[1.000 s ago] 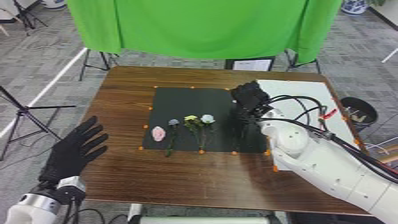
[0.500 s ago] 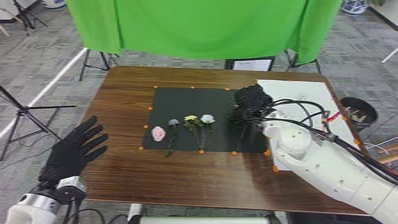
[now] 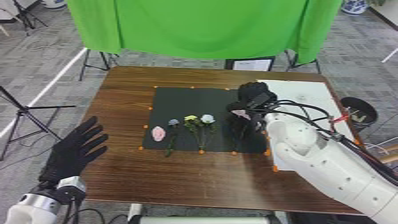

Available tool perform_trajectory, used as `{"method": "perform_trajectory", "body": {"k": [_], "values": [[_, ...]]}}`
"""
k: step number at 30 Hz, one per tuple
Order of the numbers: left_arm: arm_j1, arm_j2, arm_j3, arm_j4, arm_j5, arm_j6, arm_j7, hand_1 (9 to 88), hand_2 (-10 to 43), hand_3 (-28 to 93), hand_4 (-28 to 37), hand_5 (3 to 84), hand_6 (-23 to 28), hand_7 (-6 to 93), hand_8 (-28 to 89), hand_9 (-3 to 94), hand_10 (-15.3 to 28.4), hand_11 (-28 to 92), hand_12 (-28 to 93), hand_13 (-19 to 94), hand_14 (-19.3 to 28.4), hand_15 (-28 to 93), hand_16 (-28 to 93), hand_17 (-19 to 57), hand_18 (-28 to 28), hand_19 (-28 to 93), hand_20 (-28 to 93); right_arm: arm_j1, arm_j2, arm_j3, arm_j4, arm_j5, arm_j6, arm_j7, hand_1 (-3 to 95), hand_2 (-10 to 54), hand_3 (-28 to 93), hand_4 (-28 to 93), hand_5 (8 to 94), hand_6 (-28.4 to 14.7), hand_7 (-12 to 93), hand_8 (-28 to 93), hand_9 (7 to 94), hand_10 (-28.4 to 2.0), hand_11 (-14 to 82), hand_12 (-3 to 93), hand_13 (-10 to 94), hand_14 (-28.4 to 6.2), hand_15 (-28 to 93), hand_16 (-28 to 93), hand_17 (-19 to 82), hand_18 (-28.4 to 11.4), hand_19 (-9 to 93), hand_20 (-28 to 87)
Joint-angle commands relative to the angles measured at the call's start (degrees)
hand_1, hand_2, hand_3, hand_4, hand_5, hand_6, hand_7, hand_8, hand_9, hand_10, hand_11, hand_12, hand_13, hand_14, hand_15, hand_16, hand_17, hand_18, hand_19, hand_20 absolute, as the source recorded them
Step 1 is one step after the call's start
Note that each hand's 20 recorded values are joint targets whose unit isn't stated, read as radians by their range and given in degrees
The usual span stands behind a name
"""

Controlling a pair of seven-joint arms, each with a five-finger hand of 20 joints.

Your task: Arrange flowers

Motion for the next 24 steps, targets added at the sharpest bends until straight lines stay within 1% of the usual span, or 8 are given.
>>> {"method": "perform_trajectory", "body": {"k": [1,4,6,8,12,19,22,24], "values": [[0.69,-0.50,-0.17,-0.06,-0.18,-0.16,-0.36,24.0,-2.3,70,-28.3,24.0,2.8,17.4,-10,20.8,10.0,14,20,14,14.0,21,4,-12.2,19.8,32,10,-0.49,1.62,6.78,-1.19,3.63,-3.04,5.34,1.5,1.6,80,-28,61.6,-2.0,25,-13,70.5,-10.8,28.9,24.4,67,-10.0,78,33,34,-21.9,93,57],[0.90,-0.70,-0.26,-0.17,-0.15,-0.09,-0.32,24.0,-2.4,70,-28.3,24.0,2.8,17.5,-10,20.8,10.0,14,20,14,14.0,21,4,-12.2,19.8,32,10,-0.50,1.42,10.21,-0.93,3.80,-12.92,10.82,7.9,-0.1,83,-26,41.1,-2.0,24,-13,47.4,-13.9,27.0,24.6,50,-13.1,77,28,25,-22.7,82,54],[0.85,-0.68,-0.12,-0.17,-0.15,0.00,-0.26,24.0,-2.3,70,-28.3,24.0,2.8,17.4,-10,20.8,10.0,14,20,14,14.0,21,4,-12.1,19.8,32,10,-0.17,1.50,11.10,0.60,5.52,-14.13,13.02,11.7,-3.3,87,-24,24.7,-2.8,24,-12,28.7,-15.4,20.4,25.7,36,-14.3,74,22,19,-22.6,77,54],[0.84,-0.74,-0.05,-0.20,-0.16,0.11,-0.32,24.1,-2.3,70,-28.3,24.0,2.8,17.4,-10,20.8,10.1,14,20,14,14.0,21,4,-12.2,19.8,32,10,0.35,1.36,11.88,2.30,6.52,-16.34,14.38,14.8,-4.8,89,-23,17.7,-4.2,21,-11,21.8,-15.9,14.0,26.3,30,-14.8,72,19,16,-22.2,74,54],[0.74,-0.77,0.11,-0.15,-0.15,0.13,-0.40,24.1,-2.3,70,-28.3,24.0,2.8,17.4,-10,20.8,10.1,14,19,14,14.0,21,4,-12.1,19.7,32,10,0.54,1.25,12.88,5.34,7.83,-18.28,16.41,18.3,-6.8,91,-22,13.7,-5.1,17,-8,17.8,-16.1,4.2,27.5,27,-14.0,62,16,13,-21.8,68,50],[0.64,-0.49,0.12,-0.10,-0.19,-0.09,-0.49,24.1,-2.2,70,-28.3,24.0,2.8,17.5,-10,20.8,10.0,14,20,14,14.0,21,4,-12.0,19.7,31,10,0.83,1.96,13.42,10.11,8.37,-20.31,16.83,19.6,-9.3,89,-26,13.5,-4.1,18,-9,19.0,-16.1,1.1,24.6,29,-13.3,60,17,13,-21.9,68,50],[0.62,-0.47,0.13,-0.05,-0.20,-0.06,-0.66,24.0,-2.2,70,-28.3,24.0,2.8,17.5,-10,20.8,10.0,14,20,14,14.0,21,4,-12.1,19.7,32,10,1.13,2.18,14.20,11.51,9.81,-22.89,16.65,21.8,-8.6,91,-25,13.5,-3.3,19,-9,19.9,-15.4,0.6,23.5,30,-12.9,60,17,13,-22.0,68,50],[0.75,-0.40,0.05,-0.05,-0.21,-0.20,-0.55,24.4,-1.7,70,-28.2,24.0,2.8,17.5,-10,20.8,10.0,14,20,14,14.0,21,4,-12.1,19.7,32,10,1.49,2.21,14.16,12.85,9.79,-23.73,15.59,27.3,-4.6,93,-25,13.1,-2.9,20,-10,20.7,-14.2,1.3,22.3,31,-12.5,61,17,13,-22.0,69,50]]}}
